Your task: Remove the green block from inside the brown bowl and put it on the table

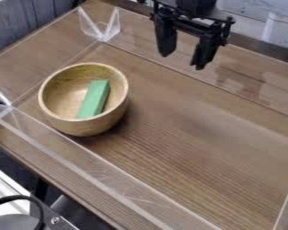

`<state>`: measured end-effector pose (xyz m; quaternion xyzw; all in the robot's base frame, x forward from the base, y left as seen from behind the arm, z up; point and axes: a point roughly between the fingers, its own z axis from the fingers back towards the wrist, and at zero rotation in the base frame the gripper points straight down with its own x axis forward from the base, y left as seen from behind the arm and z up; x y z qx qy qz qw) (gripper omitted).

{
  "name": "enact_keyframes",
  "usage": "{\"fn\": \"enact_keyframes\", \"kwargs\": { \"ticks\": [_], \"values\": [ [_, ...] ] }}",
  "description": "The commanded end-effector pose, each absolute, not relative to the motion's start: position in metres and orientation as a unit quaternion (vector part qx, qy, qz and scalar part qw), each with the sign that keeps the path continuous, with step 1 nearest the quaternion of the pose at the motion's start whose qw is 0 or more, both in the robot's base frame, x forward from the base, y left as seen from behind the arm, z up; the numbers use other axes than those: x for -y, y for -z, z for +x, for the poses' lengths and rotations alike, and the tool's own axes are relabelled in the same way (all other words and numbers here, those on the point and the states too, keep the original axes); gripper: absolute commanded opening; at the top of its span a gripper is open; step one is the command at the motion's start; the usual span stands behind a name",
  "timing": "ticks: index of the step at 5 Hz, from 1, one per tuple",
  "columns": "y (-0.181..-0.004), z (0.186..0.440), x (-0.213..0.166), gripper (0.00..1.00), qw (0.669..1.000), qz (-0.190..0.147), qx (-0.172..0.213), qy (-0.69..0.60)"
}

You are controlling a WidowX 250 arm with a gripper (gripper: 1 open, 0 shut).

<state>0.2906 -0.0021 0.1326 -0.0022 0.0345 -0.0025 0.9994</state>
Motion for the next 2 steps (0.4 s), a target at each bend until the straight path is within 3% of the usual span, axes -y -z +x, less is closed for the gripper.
{"fn": "enact_keyframes", "kwargs": {
  "ticks": [1, 2],
  "values": [
    [-0.128, 0.282, -0.004, 1.0, 0.999, -0.007, -0.046, 0.001],
    [-0.128, 0.264, -0.021, 1.0, 0.999, -0.015, -0.048, -0.008]
  ]
}}
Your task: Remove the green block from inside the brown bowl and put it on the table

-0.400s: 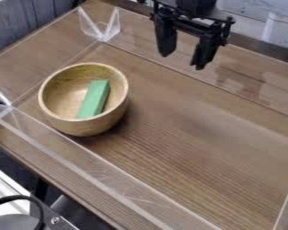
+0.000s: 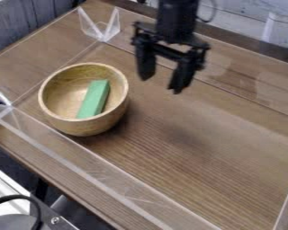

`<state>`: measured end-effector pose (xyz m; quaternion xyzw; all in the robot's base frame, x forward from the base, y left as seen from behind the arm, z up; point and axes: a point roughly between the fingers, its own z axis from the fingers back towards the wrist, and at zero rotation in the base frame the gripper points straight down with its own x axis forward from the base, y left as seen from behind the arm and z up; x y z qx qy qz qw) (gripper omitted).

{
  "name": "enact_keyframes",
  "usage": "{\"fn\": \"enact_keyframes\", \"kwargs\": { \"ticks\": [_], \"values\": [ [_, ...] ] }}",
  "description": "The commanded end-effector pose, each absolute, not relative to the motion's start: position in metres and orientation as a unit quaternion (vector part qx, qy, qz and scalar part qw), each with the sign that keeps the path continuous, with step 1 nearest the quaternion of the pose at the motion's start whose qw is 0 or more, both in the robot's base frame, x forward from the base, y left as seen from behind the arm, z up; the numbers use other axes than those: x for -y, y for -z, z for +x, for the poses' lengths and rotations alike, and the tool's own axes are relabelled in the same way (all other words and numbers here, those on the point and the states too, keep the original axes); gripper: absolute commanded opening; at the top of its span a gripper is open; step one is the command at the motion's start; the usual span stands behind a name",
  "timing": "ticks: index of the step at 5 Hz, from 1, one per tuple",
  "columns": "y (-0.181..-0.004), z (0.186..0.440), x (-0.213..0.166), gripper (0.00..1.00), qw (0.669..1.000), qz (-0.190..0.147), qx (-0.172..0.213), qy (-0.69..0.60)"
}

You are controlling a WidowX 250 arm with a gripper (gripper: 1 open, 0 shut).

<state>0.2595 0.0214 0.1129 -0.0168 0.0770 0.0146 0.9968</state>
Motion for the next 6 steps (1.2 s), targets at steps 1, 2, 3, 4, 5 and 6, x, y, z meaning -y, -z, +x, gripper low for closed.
{"fn": "enact_keyframes", "kwargs": {
  "ticks": [1, 2, 3, 4, 5, 6],
  "values": [
    [-0.122, 0.245, -0.042, 1.0, 0.999, -0.02, -0.027, -0.03],
    [-0.117, 0.233, -0.064, 1.0, 0.999, -0.023, -0.011, -0.047],
    [-0.111, 0.235, -0.073, 1.0, 0.997, -0.015, -0.011, -0.077],
    [-0.106, 0.237, -0.077, 1.0, 0.996, -0.007, -0.015, -0.09],
    [-0.1, 0.235, -0.083, 1.0, 0.996, 0.002, -0.025, -0.087],
    [-0.095, 0.234, -0.089, 1.0, 0.996, 0.01, -0.035, -0.084]
  ]
}}
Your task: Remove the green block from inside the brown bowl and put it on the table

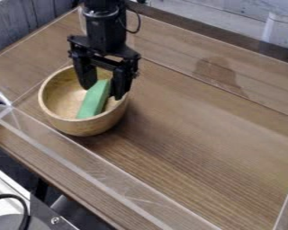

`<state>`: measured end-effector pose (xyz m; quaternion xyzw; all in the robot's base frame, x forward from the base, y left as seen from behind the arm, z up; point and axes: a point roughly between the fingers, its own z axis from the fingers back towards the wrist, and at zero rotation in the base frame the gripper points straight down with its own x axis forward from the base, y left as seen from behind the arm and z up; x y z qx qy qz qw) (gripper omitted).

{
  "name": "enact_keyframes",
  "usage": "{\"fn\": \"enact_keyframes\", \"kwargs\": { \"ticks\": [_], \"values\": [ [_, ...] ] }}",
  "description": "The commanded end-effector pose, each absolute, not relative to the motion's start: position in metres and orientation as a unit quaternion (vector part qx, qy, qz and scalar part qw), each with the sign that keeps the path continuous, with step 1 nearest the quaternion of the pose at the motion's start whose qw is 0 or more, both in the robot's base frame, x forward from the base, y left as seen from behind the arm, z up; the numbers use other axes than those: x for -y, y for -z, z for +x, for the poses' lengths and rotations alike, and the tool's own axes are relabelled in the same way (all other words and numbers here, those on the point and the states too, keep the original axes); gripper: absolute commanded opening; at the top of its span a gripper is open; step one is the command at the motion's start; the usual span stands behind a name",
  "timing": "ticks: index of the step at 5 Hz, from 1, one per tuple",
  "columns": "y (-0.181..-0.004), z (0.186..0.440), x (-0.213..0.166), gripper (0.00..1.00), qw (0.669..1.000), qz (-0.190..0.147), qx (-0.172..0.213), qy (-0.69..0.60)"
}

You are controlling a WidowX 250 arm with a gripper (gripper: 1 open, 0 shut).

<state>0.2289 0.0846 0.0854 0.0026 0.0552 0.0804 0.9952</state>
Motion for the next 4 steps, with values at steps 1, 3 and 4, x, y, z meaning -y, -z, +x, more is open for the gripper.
{"fn": "enact_keyframes", "kwargs": {
  "ticks": [1, 3, 4],
  "values": [
    [-0.092, 0.231, -0.099, 1.0, 0.995, -0.005, -0.04, -0.09],
    [-0.085, 0.222, -0.121, 1.0, 0.993, -0.041, -0.048, -0.103],
    [-0.078, 0.224, -0.125, 1.0, 0.993, -0.054, -0.043, -0.092]
  ]
}}
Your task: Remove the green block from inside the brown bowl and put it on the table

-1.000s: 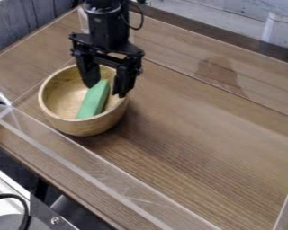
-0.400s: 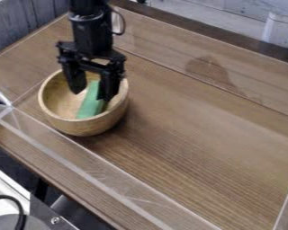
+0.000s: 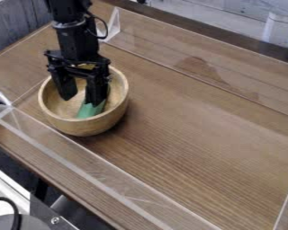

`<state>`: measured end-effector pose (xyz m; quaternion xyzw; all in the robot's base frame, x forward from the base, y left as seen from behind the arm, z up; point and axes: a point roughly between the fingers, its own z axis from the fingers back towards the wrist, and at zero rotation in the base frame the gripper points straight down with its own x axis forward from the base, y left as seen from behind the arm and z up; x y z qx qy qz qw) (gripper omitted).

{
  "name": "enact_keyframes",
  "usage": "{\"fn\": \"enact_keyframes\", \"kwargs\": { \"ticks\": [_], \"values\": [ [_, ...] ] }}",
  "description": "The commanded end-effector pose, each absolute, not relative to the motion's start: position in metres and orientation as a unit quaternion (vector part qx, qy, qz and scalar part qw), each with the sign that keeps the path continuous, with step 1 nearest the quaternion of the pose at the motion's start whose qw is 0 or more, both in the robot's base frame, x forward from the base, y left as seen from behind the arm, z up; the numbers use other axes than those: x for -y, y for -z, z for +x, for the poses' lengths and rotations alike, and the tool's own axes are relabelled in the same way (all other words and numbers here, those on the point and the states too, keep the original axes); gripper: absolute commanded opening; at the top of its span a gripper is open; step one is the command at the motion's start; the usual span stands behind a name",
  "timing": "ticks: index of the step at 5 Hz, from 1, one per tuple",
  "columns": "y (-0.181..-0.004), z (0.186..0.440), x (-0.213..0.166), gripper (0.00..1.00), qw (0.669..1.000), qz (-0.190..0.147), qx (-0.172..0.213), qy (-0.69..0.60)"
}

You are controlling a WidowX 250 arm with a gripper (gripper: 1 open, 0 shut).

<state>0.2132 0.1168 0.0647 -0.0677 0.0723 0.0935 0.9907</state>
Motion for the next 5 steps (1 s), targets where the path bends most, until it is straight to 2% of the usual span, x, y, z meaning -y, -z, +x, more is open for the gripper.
{"fn": "enact_keyframes", "kwargs": {
  "ticks": [1, 3, 5],
  "values": [
    [-0.073, 0.227, -0.127, 1.0, 0.994, -0.065, -0.038, -0.08],
    [-0.065, 0.229, -0.127, 1.0, 0.991, -0.036, -0.038, -0.12],
    [-0.055, 0.24, -0.122, 1.0, 0.989, -0.053, -0.056, -0.123]
  ]
}}
